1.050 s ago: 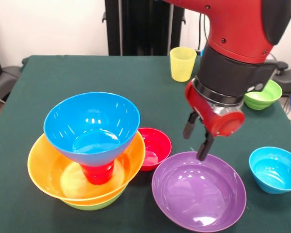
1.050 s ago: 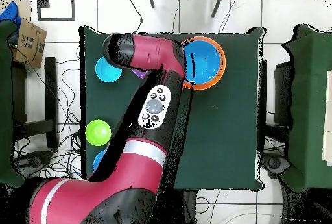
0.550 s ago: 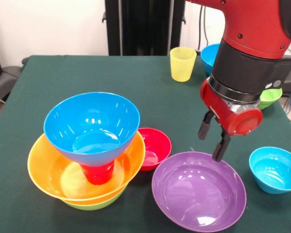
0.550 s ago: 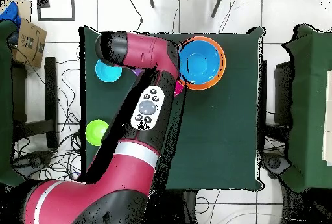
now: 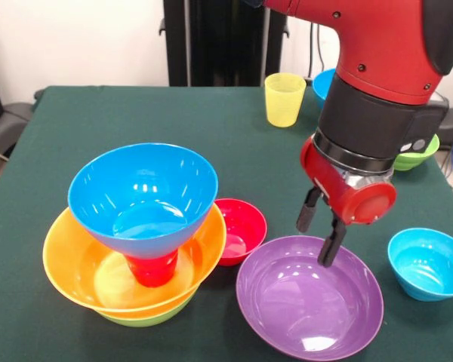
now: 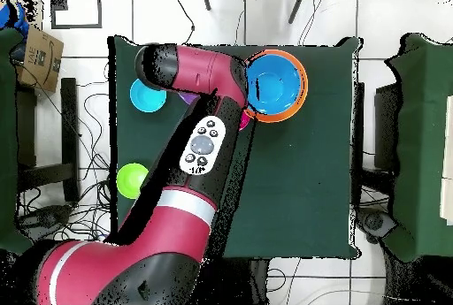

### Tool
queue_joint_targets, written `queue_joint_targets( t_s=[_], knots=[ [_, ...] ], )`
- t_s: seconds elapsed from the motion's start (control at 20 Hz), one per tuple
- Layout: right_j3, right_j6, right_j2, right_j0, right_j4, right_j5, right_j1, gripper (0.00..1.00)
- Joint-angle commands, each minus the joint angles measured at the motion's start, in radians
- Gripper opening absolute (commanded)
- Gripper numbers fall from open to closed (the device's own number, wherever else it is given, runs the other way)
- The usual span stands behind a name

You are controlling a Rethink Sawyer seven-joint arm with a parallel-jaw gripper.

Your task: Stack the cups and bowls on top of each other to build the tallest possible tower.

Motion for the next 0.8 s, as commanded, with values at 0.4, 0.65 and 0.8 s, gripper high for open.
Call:
queue_joint_targets(
  t_s=[0.4,0.65,0.8],
  knots=[
    [0.148,0.155,0.083,-0.016,0.023,-0.224,-0.024,1.00],
    [0.250,0.072,0.121,-0.030,-0.003,-0.290,-0.089,1.00],
    [0.330,0.014,0.141,-0.043,0.000,-0.181,-0.158,1.00]
  ],
)
